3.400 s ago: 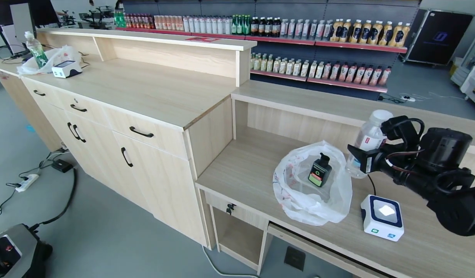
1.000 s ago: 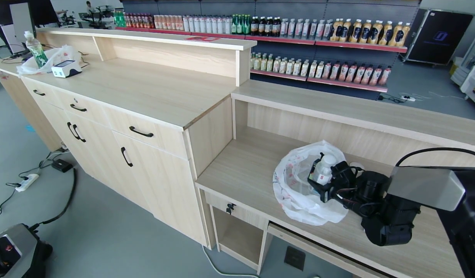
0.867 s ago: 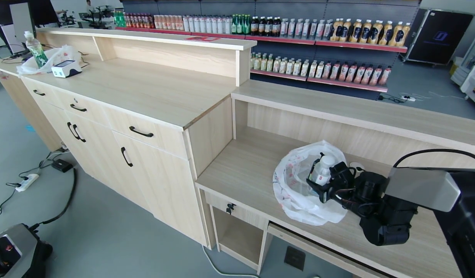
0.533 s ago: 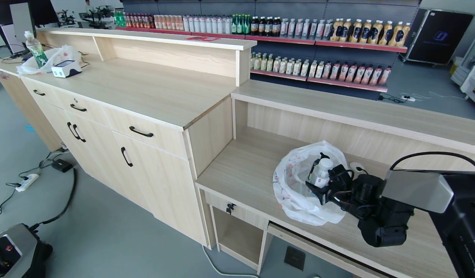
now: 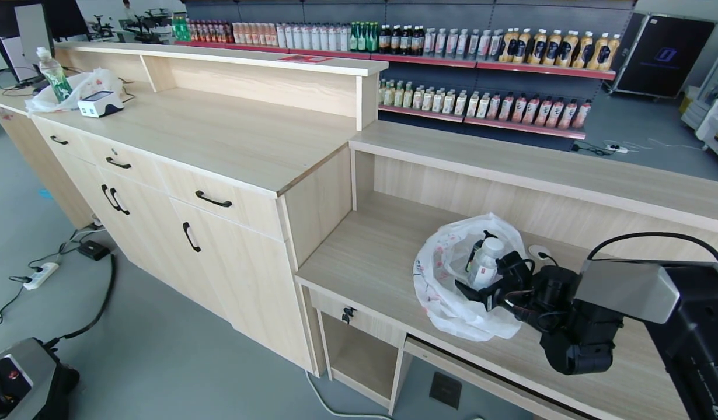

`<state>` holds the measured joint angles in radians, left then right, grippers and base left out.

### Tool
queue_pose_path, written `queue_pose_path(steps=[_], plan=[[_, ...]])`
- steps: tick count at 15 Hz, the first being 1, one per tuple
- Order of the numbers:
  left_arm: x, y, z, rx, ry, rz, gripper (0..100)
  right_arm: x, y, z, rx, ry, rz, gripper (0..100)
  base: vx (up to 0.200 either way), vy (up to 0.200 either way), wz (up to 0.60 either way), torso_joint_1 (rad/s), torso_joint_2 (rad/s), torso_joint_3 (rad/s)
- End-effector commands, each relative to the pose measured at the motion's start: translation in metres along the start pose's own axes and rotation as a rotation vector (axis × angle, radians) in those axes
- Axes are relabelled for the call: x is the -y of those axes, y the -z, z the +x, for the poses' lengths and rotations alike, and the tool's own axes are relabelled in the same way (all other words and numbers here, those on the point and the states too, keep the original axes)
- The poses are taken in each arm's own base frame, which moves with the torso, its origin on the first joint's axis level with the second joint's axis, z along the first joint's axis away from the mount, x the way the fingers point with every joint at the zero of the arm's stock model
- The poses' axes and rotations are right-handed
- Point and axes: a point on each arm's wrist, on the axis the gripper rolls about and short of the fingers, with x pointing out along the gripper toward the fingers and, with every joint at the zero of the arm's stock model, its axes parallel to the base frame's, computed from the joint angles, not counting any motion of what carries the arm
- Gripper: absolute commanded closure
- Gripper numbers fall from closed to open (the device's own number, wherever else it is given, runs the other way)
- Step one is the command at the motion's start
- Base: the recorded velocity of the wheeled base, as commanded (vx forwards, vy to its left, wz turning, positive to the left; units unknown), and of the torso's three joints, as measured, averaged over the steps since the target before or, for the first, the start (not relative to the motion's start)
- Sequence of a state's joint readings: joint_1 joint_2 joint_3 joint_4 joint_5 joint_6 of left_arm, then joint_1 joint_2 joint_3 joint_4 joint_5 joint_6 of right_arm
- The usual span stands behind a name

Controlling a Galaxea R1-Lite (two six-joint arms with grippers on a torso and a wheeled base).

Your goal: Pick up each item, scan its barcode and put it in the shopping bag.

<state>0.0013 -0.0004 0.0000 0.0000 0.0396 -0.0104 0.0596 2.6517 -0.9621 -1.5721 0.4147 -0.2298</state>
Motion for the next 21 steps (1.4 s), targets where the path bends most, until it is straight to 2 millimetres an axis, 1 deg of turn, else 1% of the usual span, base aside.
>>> queue_pose_path(steps=[1, 3, 5, 7, 8, 9, 10, 11, 12, 13, 14, 15, 16, 17, 18, 19, 21], plan=[[0.0, 0.0, 0.0, 0.0, -0.001, 0.0, 0, -0.001, 0.0, 0.0, 0.0, -0.003, 0.0, 0, 0.0, 0.0, 0.0, 0.0, 0.0, 0.0], [0.0, 0.0, 0.0, 0.0, -0.001, 0.0, 0, 0.005, -0.03, -0.001, 0.015, -0.001, -0.004, 0, 0.0, 0.0, 0.0, 0.0, 0.0, 0.0], [0.0, 0.0, 0.0, 0.0, -0.001, 0.0, 0, 0.01, -0.065, -0.007, 0.048, 0.007, -0.019, 0, 0.0, 0.0, 0.0, 0.0, 0.0, 0.0], [0.0, 0.0, 0.0, 0.0, 0.001, 0.0, 0, 0.013, -0.111, -0.025, 0.075, 0.013, -0.039, 0, 0.0, 0.0, 0.0, 0.0, 0.0, 0.0], [0.0, 0.0, 0.0, 0.0, -0.001, 0.0, 0, 0.013, -0.134, -0.037, 0.084, 0.015, -0.044, 0, 0.0, 0.0, 0.0, 0.0, 0.0, 0.0], [0.0, 0.0, 0.0, 0.0, -0.001, 0.0, 0, 0.012, -0.16, -0.055, 0.086, 0.024, -0.053, 0, 0.0, 0.0, 0.0, 0.0, 0.0, 0.0], [0.0, 0.0, 0.0, 0.0, -0.001, 0.0, 0, 0.008, -0.182, -0.075, 0.082, 0.033, -0.089, 0, 0.0, 0.0, 0.0, 0.0, 0.0, 0.0], [0.0, 0.0, 0.0, 0.0, -0.001, 0.0, 0, 0.001, -0.2, -0.102, 0.068, 0.041, -0.156, 0, 0.0, 0.0, 0.0, 0.0, 0.0, 0.0], [0.0, 0.0, 0.0, 0.0, -0.001, 0.0, 0, -0.001, -0.21, -0.129, 0.06, 0.066, -0.232, 0, 0.0, 0.0, 0.0, 0.0, 0.0, 0.0], [0.0, 0.0, 0.0, 0.0, 0.001, 0.0, 0, -0.004, -0.222, -0.15, 0.081, 0.088, -0.292, 0, 0.0, 0.0, 0.0, 0.0, 0.0, 0.0], [0.0, 0.0, 0.0, 0.0, -0.001, 0.0, 0, -0.004, -0.231, -0.161, 0.102, 0.109, -0.308, 0, 0.0, 0.0, -0.6, 0.002, 0.0, -0.002], [0.0, 0.0, 0.0, 0.0, -0.001, 0.0, 0, -0.004, -0.242, -0.168, 0.135, 0.126, -0.321, 0, 0.0, 0.0, -0.6, -0.012, 0.0, -0.002], [0.0, 0.0, 0.0, 0.0, 0.001, 0.0, 0, 0.005, -0.258, -0.18, 0.161, 0.201, -0.335, 0, 0.0, 0.0, -0.6, -0.012, 0.0, 0.012], [0.0, 0.0, 0.0, 0.0, -0.001, 0.0, 0, 0.009, -0.269, -0.189, 0.149, 0.267, -0.32, 0, 0.0, 0.0, -0.6, -0.007, 0.0, 0.007], [0.0, 0.0, 0.0, 0.0, -0.001, 0.0, 0, 0.014, -0.278, -0.202, 0.117, 0.365, -0.272, 0, 0.0, 0.0, -0.6, 0.012, 0.01, 0.002], [0.0, 0.0, 0.0, 0.0, 0.001, 0.0, 0, 0.016, -0.284, -0.217, 0.078, 0.453, -0.211, 0, 0.0, 0.0, -0.6, 0.007, 0.0, 0.002], [0.0, 0.0, 0.0, 0.0, -0.001, 0.0, 0, 0.012, -0.289, -0.248, -0.01, 0.562, -0.128, 0, 0.0, 0.0, -0.6, 0.002, 0.0, 0.007]])
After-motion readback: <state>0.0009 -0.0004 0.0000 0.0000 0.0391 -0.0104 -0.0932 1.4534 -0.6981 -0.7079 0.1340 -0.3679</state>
